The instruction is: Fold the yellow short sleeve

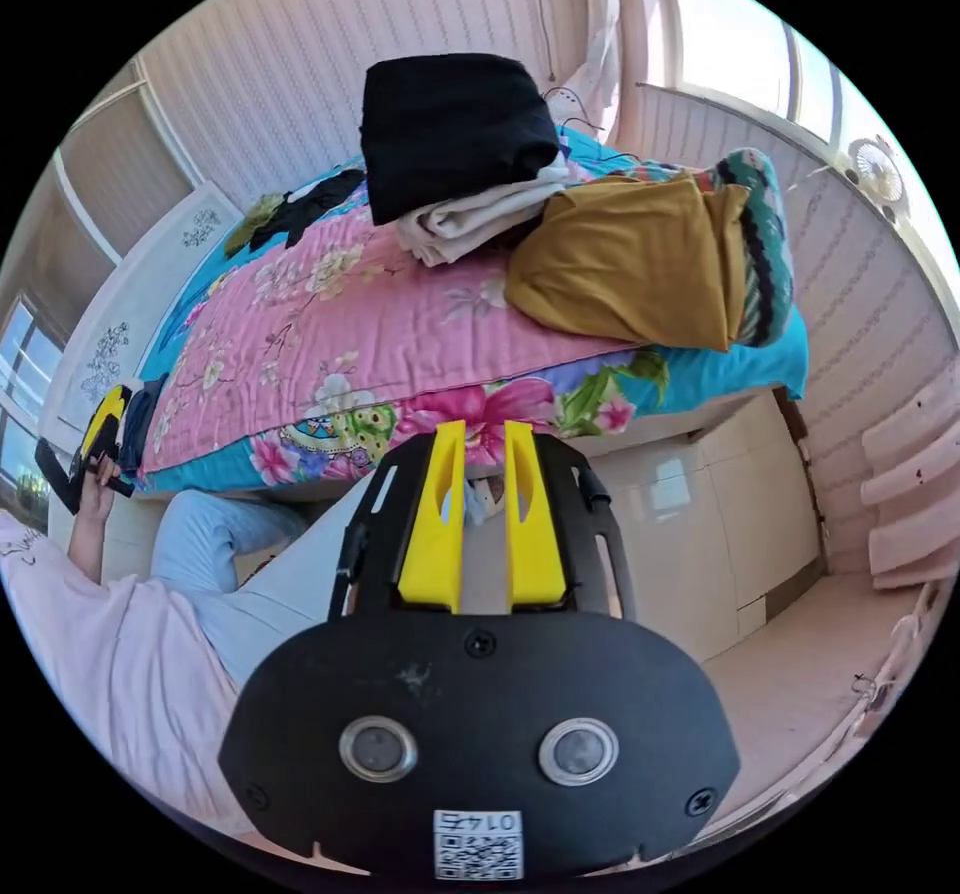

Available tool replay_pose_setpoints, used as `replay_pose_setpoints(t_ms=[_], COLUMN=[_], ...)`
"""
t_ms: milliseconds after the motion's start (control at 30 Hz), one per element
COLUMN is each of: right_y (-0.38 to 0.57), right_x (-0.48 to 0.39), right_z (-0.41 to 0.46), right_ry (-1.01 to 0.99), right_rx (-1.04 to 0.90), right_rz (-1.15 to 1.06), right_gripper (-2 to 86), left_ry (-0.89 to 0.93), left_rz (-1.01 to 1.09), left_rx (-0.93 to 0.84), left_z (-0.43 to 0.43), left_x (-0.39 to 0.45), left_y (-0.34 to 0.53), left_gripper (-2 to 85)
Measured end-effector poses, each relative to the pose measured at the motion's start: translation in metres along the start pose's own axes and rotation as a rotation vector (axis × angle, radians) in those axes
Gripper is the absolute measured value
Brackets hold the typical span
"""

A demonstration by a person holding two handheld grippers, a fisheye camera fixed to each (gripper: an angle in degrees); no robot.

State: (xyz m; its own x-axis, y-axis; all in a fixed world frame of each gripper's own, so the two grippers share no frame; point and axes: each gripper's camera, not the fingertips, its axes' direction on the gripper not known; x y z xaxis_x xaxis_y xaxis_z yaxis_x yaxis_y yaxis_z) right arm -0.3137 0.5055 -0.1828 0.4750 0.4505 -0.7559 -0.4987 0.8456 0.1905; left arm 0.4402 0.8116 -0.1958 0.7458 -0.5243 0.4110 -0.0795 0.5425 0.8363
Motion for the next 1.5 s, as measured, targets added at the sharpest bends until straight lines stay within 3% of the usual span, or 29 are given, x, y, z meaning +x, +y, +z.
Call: replay_pose_setpoints(t_ms=[167, 533, 767, 833, 933, 1100, 1200, 1300, 1400, 1500], right_y=[0.034, -0.029, -0.077, -0.08, -0.057, -0.018, 0.02, 0.061, 0.086, 0.081], right_x=[0.048, 0.129, 0.178, 0.2, 0.209, 0.202, 0.189, 0.164, 0.138, 0.112], right_z=[-0.006, -0.041, -0.03, -0.017, -0.014, -0.037, -0.064, -0.094, -0.116, -0.126], right_ry=[0.039, 0.129, 0.211, 0.184, 0.22, 0.141, 0.021, -0.144, -0.342, -0.539], right_rx=[0.167, 0.379, 0.318, 0.264, 0.396, 0.398, 0.442, 0.485, 0.504, 0.531], right_rz=[0.063, 0.026, 0.08, 0.11, 0.126, 0.101, 0.104, 0.044, -0.03, -0.111], right_gripper=[12.9, 13.5, 13.2, 8.8, 3.3, 1.1, 0.7, 0.6, 0.5, 0.4], left_ry=[0.307, 0.399, 0.348, 0.345, 0.353, 0.379, 0.513, 0.586, 0.534, 0.447], left_rz=[0.191, 0.429, 0.182, 0.1, 0.041, -0.089, -0.116, -0.064, -0.065, -0.202], left_rx=[-0.068, -0.22, -0.424, -0.437, -0.555, -0.599, -0.481, -0.298, -0.183, -0.106], left_z=[0.138, 0.397, 0.55, 0.572, 0.602, 0.6, 0.553, 0.464, 0.37, 0.283], left_x=[0.106, 0.257, 0.283, 0.286, 0.297, 0.283, 0.261, 0.228, 0.179, 0.112], left_y=[-0.094, -0.219, -0.238, -0.233, -0.218, -0.222, -0.232, -0.229, -0.206, -0.183], left_gripper=[12.4, 13.3, 11.4, 10.0, 6.8, -0.2, -0.8, -1.0, -1.0, -1.0])
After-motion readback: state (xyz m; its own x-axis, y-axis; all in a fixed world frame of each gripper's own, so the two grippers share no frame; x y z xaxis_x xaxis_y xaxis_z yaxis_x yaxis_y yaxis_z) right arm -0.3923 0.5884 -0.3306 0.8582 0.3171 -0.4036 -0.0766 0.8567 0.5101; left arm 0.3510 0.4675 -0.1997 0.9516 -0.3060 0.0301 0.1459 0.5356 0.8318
